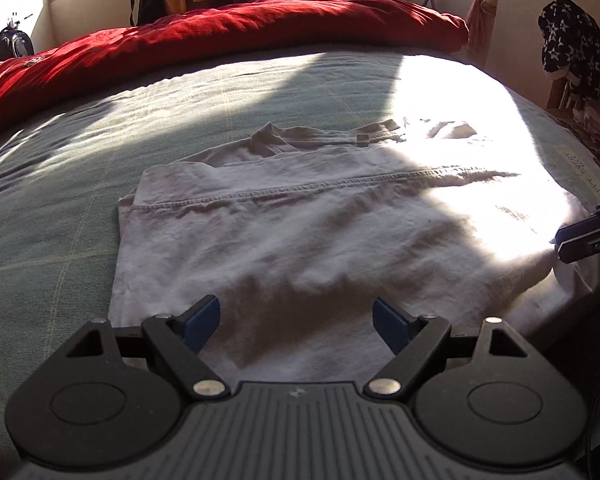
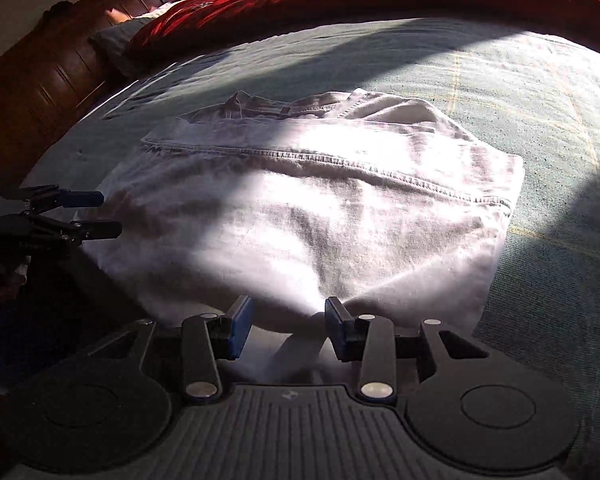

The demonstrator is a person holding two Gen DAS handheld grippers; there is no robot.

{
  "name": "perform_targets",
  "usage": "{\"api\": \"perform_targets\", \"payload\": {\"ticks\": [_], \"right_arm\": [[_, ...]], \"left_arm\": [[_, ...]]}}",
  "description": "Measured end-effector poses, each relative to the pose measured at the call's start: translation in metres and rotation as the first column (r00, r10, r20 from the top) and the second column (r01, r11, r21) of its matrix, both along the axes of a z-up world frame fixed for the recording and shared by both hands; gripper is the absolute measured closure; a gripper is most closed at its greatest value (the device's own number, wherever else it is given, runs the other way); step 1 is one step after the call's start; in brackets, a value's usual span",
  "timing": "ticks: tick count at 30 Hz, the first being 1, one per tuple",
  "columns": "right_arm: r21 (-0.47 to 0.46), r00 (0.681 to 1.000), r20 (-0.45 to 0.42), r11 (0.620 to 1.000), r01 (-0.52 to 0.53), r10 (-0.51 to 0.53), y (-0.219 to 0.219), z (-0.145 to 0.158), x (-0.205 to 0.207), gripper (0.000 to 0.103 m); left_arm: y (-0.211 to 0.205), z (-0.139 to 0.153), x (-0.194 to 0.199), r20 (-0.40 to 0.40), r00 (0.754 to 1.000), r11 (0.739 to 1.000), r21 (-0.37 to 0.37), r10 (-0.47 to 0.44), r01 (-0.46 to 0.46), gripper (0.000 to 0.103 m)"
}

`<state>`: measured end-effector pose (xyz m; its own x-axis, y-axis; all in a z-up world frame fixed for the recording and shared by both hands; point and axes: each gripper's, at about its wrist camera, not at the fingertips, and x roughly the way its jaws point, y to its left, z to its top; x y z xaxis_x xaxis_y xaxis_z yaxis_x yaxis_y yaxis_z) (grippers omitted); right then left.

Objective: Fold clothes

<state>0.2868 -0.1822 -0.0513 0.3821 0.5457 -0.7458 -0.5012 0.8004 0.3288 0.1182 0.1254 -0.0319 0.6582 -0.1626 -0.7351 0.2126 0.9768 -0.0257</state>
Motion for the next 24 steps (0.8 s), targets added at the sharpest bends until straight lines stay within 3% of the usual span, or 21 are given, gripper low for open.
{"api": "perform_targets", "payload": {"ticks": [2, 4, 7, 9, 17, 21, 24], "right_arm": [[-0.001, 0.999, 0.051, 1.0, 0.009, -0.009, 0.004, 0.011, 0.002, 0.057], [-0.012, 0.996, 0.09, 1.0, 0.008, -0.007, 0.013, 0.016, 0.011, 0.047], [-0.037, 0.992, 0.123, 0.999, 0.012, -0.008, 0.027, 0.014, 0.032, 0.045], [-0.053, 0.991, 0.132, 0.998, 0.027, -0.02, 0.032, 0.008, 0.049, 0.045], [-0.116, 0.984, 0.165, 0.99, 0.083, -0.063, 0.054, -0.016, 0.116, 0.04], [-0.076, 0.99, 0.123, 0.994, 0.083, -0.073, 0.051, -0.012, 0.138, 0.037], [-0.032, 0.99, 0.107, 0.995, 0.094, -0.09, 0.041, 0.002, 0.139, 0.037]], "left_arm": [[-0.008, 0.008, 0.005, 0.038, 0.998, 0.998, -0.049, -0.047, 0.049, 0.019], [-0.021, 0.009, 0.011, 0.046, 0.993, 0.992, -0.06, -0.105, 0.108, 0.019], [-0.041, -0.007, 0.027, 0.022, 0.988, 0.988, -0.014, -0.155, 0.155, 0.019], [-0.045, -0.02, 0.039, -0.003, 0.989, 0.988, 0.022, -0.15, 0.15, 0.019], [-0.031, -0.032, 0.097, 0.022, 0.995, 0.994, 0.061, -0.097, 0.095, 0.019], [-0.022, -0.027, 0.121, 0.022, 0.998, 0.997, 0.039, -0.064, 0.063, 0.02], [-0.023, -0.011, 0.107, 0.061, 0.992, 0.994, 0.019, -0.107, 0.106, 0.02]]}}
